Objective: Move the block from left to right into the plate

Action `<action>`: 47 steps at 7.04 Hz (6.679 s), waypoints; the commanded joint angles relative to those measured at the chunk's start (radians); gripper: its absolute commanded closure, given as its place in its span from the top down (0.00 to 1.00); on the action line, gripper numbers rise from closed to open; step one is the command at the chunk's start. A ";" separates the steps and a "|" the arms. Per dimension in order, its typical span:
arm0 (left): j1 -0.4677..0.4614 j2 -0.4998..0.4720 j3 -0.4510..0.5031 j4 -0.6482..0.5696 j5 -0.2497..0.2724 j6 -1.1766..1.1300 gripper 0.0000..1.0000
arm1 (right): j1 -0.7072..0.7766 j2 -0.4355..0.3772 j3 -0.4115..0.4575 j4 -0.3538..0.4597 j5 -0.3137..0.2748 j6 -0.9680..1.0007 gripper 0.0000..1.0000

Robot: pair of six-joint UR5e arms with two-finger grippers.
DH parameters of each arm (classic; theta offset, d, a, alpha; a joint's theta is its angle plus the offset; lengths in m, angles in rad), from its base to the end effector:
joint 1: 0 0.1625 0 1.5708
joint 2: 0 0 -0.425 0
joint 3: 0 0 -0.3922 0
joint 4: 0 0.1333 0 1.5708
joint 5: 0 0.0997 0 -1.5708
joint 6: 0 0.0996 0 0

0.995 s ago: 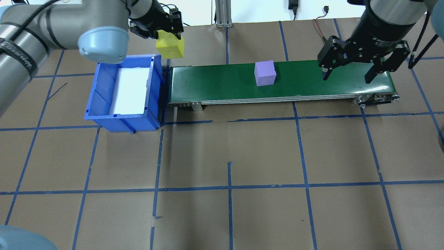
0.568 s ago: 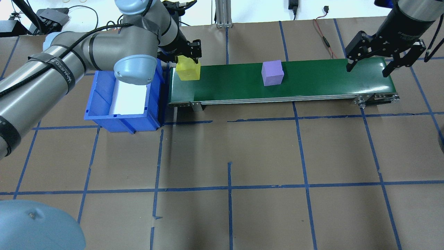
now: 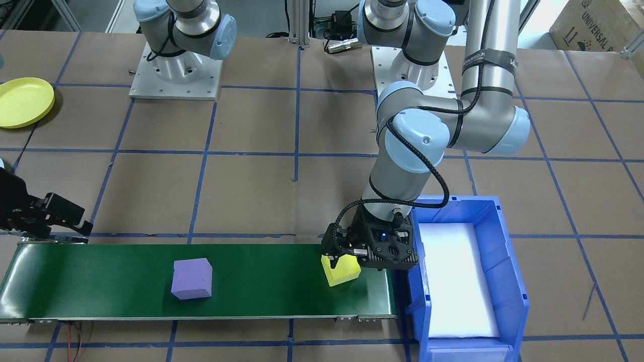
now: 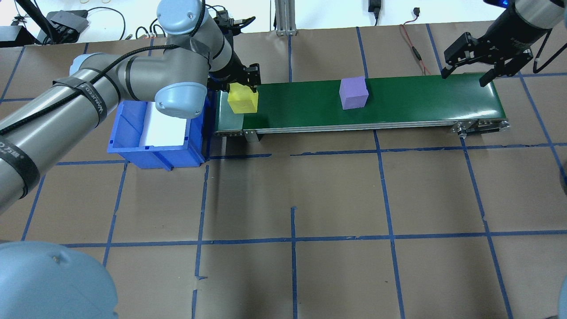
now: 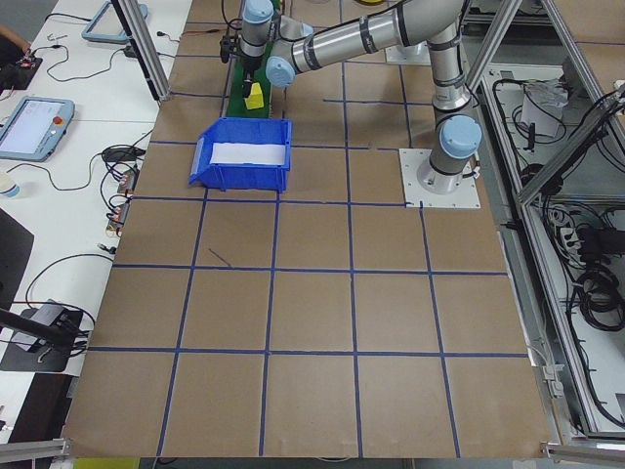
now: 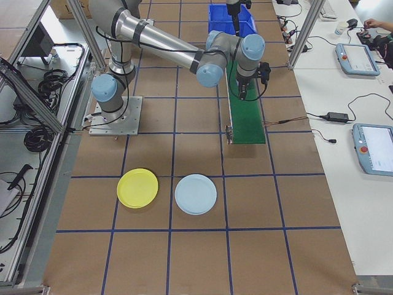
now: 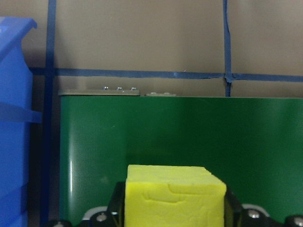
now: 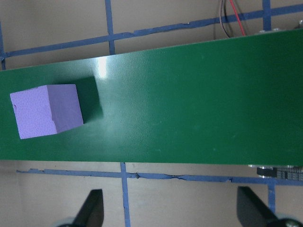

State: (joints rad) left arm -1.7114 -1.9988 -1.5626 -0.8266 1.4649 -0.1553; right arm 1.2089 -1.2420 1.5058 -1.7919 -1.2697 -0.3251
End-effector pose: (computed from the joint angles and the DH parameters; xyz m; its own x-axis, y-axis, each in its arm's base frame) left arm -0.2350 -0.6339 0.3272 -0.9886 0.0255 0.1483 -0.0203 0.9539 -0.2994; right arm -0.0642 -0.6295 0.3632 -0.9551 0.0332 -0.2944 0.0514 0.9972 -0.0542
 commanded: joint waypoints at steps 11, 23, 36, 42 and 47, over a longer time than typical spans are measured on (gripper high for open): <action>0.113 0.362 0.081 -0.659 0.054 0.069 1.00 | -0.084 0.121 -0.024 -0.106 0.069 -0.184 1.00; 0.111 0.359 0.062 -0.618 0.051 0.069 1.00 | -0.088 0.115 0.005 -0.207 0.069 -0.181 1.00; 0.108 0.362 0.062 -0.618 0.052 0.069 1.00 | -0.088 0.184 0.011 -0.390 -0.134 -0.144 0.41; 0.110 0.362 0.062 -0.618 0.051 0.069 1.00 | -0.284 0.093 0.037 -0.386 -0.334 -0.413 0.26; 0.108 0.362 0.062 -0.618 0.046 0.069 1.00 | -0.652 0.093 0.181 -0.357 -0.266 -0.644 0.29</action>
State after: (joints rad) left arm -1.6026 -1.6367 -1.5002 -1.4456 1.5132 -0.0859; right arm 0.6259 -1.1489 1.6404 -2.1537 -1.5366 -0.9491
